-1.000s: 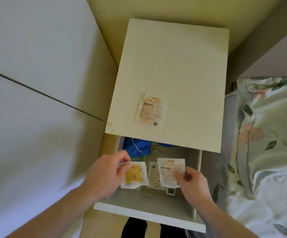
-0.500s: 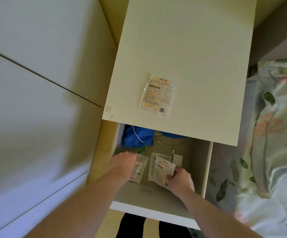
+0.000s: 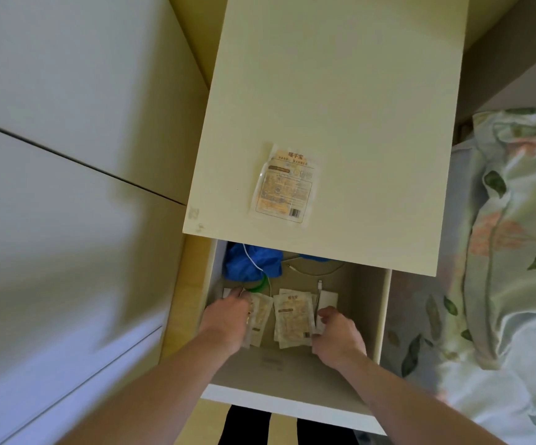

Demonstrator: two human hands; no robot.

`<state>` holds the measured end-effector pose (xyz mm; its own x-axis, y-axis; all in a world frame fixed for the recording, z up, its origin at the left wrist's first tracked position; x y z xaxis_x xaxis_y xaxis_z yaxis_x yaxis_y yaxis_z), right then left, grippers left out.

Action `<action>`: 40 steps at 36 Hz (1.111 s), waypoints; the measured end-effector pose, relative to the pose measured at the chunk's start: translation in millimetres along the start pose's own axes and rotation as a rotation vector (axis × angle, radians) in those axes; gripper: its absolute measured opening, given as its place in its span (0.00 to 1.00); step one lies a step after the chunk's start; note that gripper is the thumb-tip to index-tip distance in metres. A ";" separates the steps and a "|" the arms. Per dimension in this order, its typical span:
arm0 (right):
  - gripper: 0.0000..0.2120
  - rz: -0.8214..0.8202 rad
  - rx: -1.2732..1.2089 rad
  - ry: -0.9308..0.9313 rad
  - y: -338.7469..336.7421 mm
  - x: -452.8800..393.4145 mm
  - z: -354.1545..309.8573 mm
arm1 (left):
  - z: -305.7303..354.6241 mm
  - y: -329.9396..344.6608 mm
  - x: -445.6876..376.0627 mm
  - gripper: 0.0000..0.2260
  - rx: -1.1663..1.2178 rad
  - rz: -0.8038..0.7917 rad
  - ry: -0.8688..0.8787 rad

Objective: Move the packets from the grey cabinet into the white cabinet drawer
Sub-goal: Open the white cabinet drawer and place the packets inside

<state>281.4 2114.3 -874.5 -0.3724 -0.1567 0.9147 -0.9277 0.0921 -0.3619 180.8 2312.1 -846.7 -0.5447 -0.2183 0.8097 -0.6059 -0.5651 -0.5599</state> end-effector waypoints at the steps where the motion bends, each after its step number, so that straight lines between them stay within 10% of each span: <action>1: 0.24 -0.002 0.004 -0.018 -4.3 4.6 -1.9 | 1.9 -5.8 3.4 0.27 0.030 0.029 0.020; 10: 0.14 -0.026 -0.130 -0.312 -60.9 50.2 -37.6 | 27.2 -98.0 61.6 0.11 0.333 0.373 0.248; 18: 0.10 0.114 -0.248 -0.515 -135.9 92.6 -86.1 | 44.4 -200.0 40.9 0.17 0.402 0.642 0.151; 27: 0.13 0.287 -0.198 -0.514 -166.3 75.3 -85.3 | 77.9 -240.1 -27.6 0.42 0.025 0.415 0.176; 40: 0.17 0.304 -0.118 -0.550 -140.9 77.8 -66.4 | 57.1 -184.2 19.2 0.09 0.180 0.226 0.221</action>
<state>384.9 2154.4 -740.4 -0.6074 -0.5856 0.5368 -0.7807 0.3151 -0.5396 315.0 2366.7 -718.0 -0.7773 -0.1876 0.6005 -0.3549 -0.6575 -0.6647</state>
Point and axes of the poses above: each hand's wrist, its own x-axis away from the middle knuckle, its own y-axis out of the palm, z = x × y, the point moved 3 cm from there along -x, towards the middle knuckle, and after that the axes turned 5 degrees about -z, right-handed, at the moved point
